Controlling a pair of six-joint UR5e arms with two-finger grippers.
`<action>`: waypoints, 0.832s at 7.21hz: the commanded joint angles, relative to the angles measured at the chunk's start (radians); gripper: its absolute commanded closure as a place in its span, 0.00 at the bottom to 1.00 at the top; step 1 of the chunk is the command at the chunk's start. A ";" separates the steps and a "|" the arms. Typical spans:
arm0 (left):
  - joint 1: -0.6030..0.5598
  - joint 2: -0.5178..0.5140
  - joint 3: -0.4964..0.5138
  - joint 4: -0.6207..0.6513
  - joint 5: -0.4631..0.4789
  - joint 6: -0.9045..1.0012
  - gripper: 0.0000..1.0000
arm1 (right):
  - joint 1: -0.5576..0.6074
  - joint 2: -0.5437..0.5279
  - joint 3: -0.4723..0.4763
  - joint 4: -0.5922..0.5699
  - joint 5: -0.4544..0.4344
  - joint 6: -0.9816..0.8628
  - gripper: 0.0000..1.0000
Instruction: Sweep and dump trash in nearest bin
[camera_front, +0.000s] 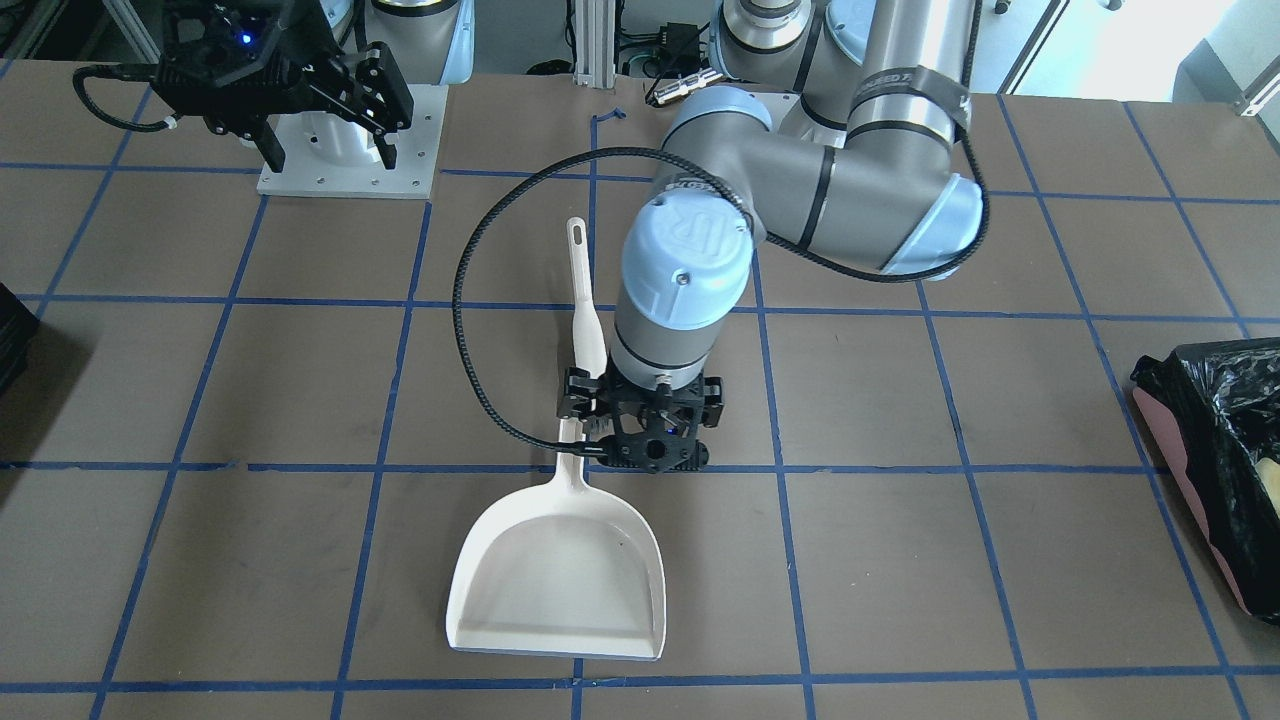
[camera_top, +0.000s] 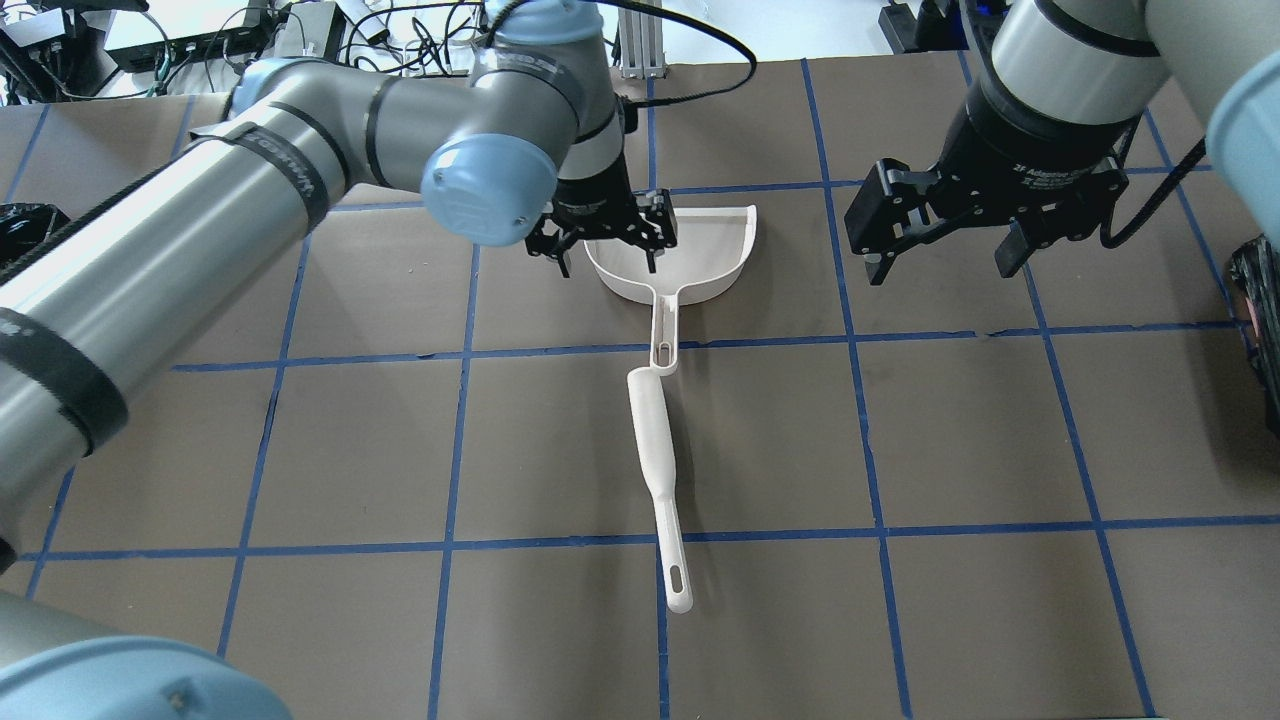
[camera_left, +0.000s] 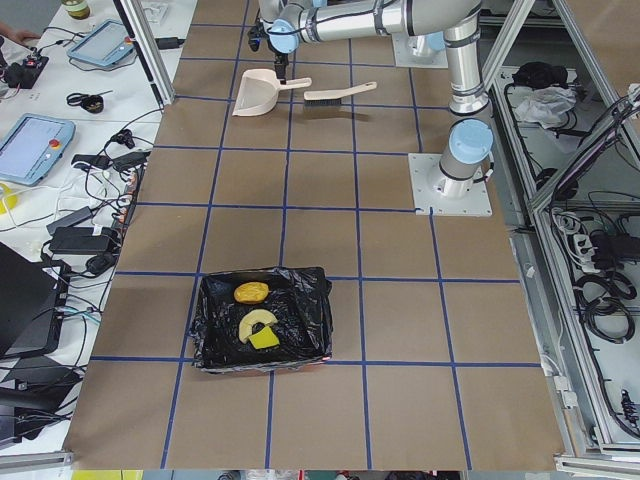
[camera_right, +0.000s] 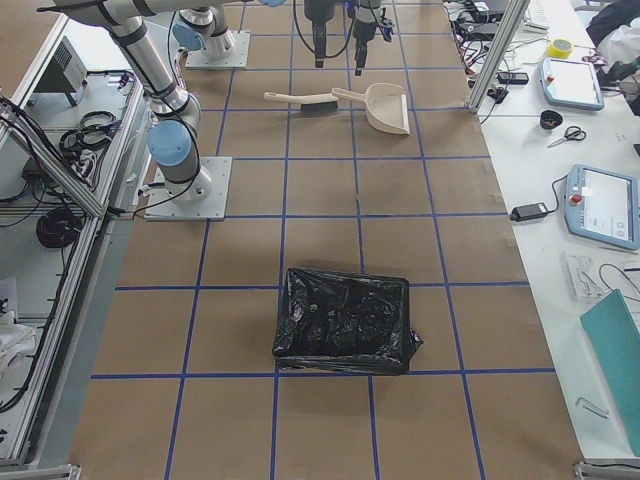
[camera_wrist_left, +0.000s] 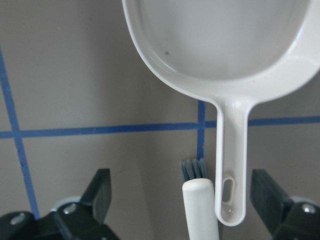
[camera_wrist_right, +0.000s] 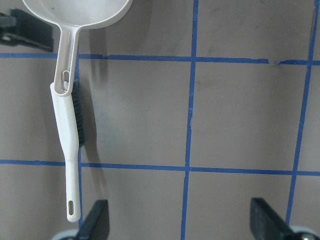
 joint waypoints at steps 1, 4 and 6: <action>0.115 0.121 0.018 -0.111 0.011 0.074 0.00 | 0.000 0.000 0.000 0.000 0.000 0.000 0.00; 0.310 0.313 0.045 -0.316 0.036 0.238 0.00 | 0.000 0.000 0.000 0.000 0.002 0.000 0.00; 0.351 0.413 0.006 -0.400 0.064 0.278 0.00 | 0.002 0.000 0.000 -0.005 -0.002 0.002 0.00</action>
